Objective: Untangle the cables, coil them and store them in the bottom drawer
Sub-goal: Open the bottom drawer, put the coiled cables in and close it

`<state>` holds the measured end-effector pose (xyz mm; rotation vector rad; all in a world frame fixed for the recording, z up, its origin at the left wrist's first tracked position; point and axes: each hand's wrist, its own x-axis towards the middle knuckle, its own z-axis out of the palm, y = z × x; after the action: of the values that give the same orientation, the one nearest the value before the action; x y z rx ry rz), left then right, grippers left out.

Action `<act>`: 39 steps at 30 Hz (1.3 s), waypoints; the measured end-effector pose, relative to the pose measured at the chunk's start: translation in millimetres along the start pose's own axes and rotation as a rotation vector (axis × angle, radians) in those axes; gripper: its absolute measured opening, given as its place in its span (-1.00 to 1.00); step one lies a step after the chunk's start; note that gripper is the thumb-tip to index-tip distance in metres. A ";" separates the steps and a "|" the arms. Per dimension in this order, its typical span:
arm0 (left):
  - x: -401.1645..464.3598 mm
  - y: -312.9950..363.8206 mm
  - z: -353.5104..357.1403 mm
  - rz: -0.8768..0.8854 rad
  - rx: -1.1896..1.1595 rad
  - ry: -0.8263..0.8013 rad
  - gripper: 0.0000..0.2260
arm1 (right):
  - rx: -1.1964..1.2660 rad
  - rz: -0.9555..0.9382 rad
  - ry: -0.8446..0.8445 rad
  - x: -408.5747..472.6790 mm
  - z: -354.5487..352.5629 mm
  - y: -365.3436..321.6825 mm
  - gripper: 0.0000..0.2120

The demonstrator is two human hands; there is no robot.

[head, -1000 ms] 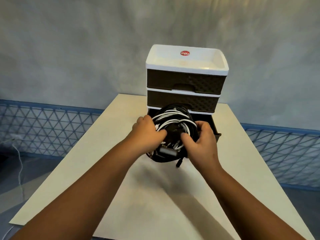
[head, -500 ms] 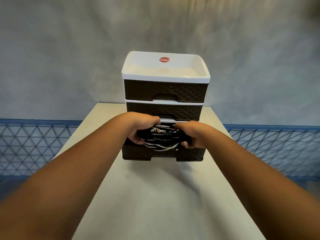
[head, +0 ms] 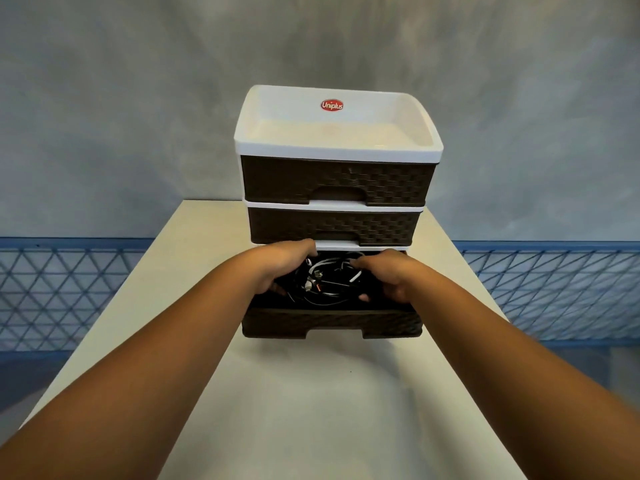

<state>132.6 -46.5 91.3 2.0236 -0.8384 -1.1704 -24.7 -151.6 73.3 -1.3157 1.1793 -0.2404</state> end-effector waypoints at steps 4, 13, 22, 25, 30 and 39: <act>6.1 -12.0 -1.2 0.038 0.045 0.054 -0.70 | 0.091 -0.086 0.020 2.2 3.0 5.1 -0.82; -43.9 -56.3 -12.3 0.435 0.017 0.501 -0.77 | -0.240 -0.387 0.192 -63.8 -32.0 23.5 -0.68; -62.6 -117.7 -0.8 0.462 -0.085 0.630 -0.42 | -0.284 -0.725 0.528 -77.8 -32.1 120.1 -0.39; -57.1 -124.0 6.2 0.477 -0.140 0.619 -0.50 | -0.198 -0.659 0.522 -66.7 -27.7 127.7 -0.54; -50.0 -119.9 16.5 0.516 -0.190 0.639 -0.60 | -0.209 -0.635 0.525 -48.4 -28.8 119.8 -0.63; -14.9 -106.6 9.5 0.526 -0.207 0.697 -0.55 | -0.227 -0.569 0.490 -12.6 -36.6 93.3 -0.53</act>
<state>140.0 25.6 11.3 1.7031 -0.7697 -0.2142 -101.2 -135.2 9.5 -1.8459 1.2288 -0.9037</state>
